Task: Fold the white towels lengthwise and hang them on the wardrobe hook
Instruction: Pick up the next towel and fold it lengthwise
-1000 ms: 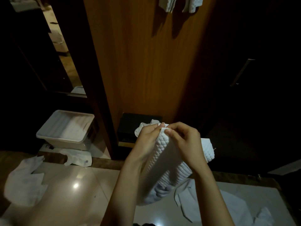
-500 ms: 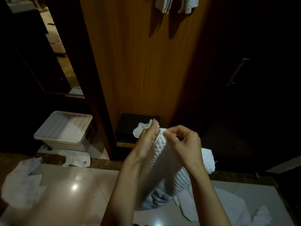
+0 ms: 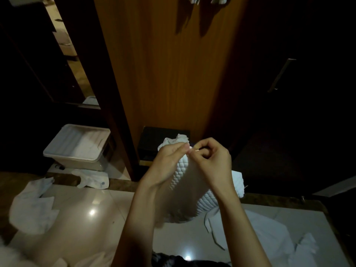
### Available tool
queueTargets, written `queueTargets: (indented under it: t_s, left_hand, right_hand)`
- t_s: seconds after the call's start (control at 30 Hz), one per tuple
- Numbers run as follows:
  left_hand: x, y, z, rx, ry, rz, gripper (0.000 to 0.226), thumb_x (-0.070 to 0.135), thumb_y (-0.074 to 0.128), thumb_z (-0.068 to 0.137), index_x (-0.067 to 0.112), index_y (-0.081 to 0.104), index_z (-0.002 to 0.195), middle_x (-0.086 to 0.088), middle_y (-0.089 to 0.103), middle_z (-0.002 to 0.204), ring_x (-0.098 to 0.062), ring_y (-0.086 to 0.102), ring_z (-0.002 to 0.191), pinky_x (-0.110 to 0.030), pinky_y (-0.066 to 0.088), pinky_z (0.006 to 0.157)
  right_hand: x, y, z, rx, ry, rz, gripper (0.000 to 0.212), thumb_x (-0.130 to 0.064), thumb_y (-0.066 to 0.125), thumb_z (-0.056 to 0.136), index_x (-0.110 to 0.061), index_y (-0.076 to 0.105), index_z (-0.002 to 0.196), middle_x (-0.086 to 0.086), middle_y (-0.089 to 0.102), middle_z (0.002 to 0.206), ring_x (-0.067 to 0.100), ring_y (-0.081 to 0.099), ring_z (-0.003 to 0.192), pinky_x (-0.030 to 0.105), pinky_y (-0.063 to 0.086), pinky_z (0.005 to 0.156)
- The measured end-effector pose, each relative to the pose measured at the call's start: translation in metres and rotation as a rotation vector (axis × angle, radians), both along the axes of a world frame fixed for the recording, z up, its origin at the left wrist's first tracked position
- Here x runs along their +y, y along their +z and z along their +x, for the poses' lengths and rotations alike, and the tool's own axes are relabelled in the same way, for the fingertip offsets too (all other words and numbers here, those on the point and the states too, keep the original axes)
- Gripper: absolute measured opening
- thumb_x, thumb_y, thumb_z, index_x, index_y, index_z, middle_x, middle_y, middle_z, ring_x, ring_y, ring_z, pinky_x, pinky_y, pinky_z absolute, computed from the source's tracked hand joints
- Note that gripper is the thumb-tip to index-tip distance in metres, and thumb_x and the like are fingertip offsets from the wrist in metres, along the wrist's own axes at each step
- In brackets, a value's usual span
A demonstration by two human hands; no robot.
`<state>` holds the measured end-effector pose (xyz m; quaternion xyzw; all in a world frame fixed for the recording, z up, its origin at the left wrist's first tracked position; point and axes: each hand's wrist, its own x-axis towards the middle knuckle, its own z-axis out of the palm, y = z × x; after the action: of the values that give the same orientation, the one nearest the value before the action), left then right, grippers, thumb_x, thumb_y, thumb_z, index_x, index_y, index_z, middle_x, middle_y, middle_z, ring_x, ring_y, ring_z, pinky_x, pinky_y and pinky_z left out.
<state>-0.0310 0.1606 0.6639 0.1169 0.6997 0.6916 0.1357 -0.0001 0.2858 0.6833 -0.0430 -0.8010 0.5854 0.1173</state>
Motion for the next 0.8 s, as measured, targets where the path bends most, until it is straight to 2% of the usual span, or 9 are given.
queueTargets:
  t_s: [0.1, 0.2, 0.3, 0.37, 0.47, 0.57, 0.63, 0.73, 0.8]
  left_hand:
    - [-0.003, -0.001, 0.000, 0.072, 0.044, -0.068, 0.034, 0.021, 0.039, 0.099, 0.001, 0.065, 0.087, -0.009, 0.063, 0.082, -0.014, 0.059, 0.080, -0.024, 0.045, 0.073]
    - [-0.006, -0.006, 0.000, 0.114, 0.116, -0.079, 0.037, 0.019, 0.039, 0.099, -0.008, 0.057, 0.080, -0.017, 0.053, 0.075, -0.023, 0.049, 0.072, -0.032, 0.038, 0.067]
    - [-0.007, -0.011, 0.000, 0.073, 0.259, -0.017, 0.035, 0.019, 0.037, 0.100, 0.007, 0.056, 0.073, -0.003, 0.052, 0.066, -0.010, 0.050, 0.061, -0.023, 0.040, 0.059]
    - [-0.013, -0.015, -0.004, 0.059, 0.373, 0.060, 0.038, 0.019, 0.035, 0.101, 0.013, 0.056, 0.071, 0.008, 0.057, 0.058, -0.002, 0.053, 0.055, -0.015, 0.043, 0.055]
    - [-0.025, -0.021, -0.008, 0.072, 0.461, 0.089, 0.041, 0.023, 0.034, 0.102, 0.016, 0.054, 0.067, 0.011, 0.057, 0.052, 0.001, 0.054, 0.051, -0.012, 0.044, 0.051]
    - [-0.033, -0.027, -0.010, 0.049, 0.512, 0.087, 0.041, 0.028, 0.036, 0.101, 0.018, 0.054, 0.066, 0.009, 0.055, 0.054, -0.001, 0.053, 0.052, -0.014, 0.043, 0.051]
    - [-0.035, -0.030, -0.011, 0.056, 0.527, 0.074, 0.041, 0.028, 0.036, 0.101, 0.019, 0.055, 0.065, 0.009, 0.055, 0.055, -0.001, 0.053, 0.052, -0.014, 0.043, 0.052]
    - [-0.037, -0.032, -0.013, 0.067, 0.527, 0.070, 0.041, 0.027, 0.036, 0.101, 0.018, 0.054, 0.065, 0.009, 0.056, 0.055, 0.000, 0.052, 0.053, -0.014, 0.043, 0.053]
    - [-0.037, -0.034, -0.013, 0.088, 0.517, 0.037, 0.040, 0.028, 0.035, 0.101, 0.016, 0.052, 0.066, 0.005, 0.052, 0.060, -0.001, 0.050, 0.054, -0.015, 0.041, 0.054]
  right_hand:
    - [0.001, 0.002, -0.001, -0.016, 0.040, 0.084, 0.019, -0.020, 0.074, 0.080, -0.011, 0.058, 0.075, 0.000, 0.055, 0.052, 0.010, 0.051, 0.050, 0.028, 0.044, 0.052]
    - [0.011, 0.005, -0.001, -0.086, 0.190, 0.152, 0.014, -0.023, 0.075, 0.078, -0.015, 0.065, 0.073, -0.002, 0.062, 0.056, 0.006, 0.059, 0.055, 0.023, 0.050, 0.058]
    - [0.028, 0.001, -0.001, -0.199, 0.377, 0.229, 0.017, -0.027, 0.077, 0.075, -0.012, 0.069, 0.075, 0.006, 0.068, 0.065, 0.015, 0.065, 0.065, 0.025, 0.053, 0.065]
    - [0.038, -0.006, -0.002, -0.301, 0.427, 0.296, 0.019, -0.028, 0.079, 0.072, -0.012, 0.070, 0.071, 0.003, 0.068, 0.066, 0.013, 0.063, 0.063, 0.023, 0.049, 0.062]
    - [0.051, -0.016, -0.004, -0.420, 0.462, 0.338, 0.012, -0.024, 0.079, 0.073, -0.023, 0.070, 0.065, -0.007, 0.065, 0.062, 0.001, 0.056, 0.060, 0.014, 0.043, 0.057]
    - [0.058, -0.021, -0.006, -0.499, 0.503, 0.391, 0.010, -0.020, 0.078, 0.075, -0.023, 0.068, 0.077, -0.006, 0.066, 0.071, 0.004, 0.059, 0.067, 0.019, 0.047, 0.065]
    - [0.058, -0.023, -0.008, -0.538, 0.464, 0.440, 0.026, -0.019, 0.078, 0.074, -0.024, 0.064, 0.094, -0.004, 0.066, 0.080, 0.006, 0.061, 0.074, 0.020, 0.049, 0.068]
    - [0.052, -0.027, -0.008, -0.587, 0.457, 0.527, 0.075, -0.014, 0.079, 0.073, -0.028, 0.042, 0.136, -0.003, 0.065, 0.085, 0.006, 0.060, 0.078, 0.020, 0.046, 0.075]
    - [0.047, -0.031, -0.008, -0.632, 0.468, 0.519, 0.091, -0.009, 0.078, 0.072, -0.028, 0.028, 0.146, 0.001, 0.068, 0.090, 0.009, 0.064, 0.081, 0.025, 0.050, 0.084]
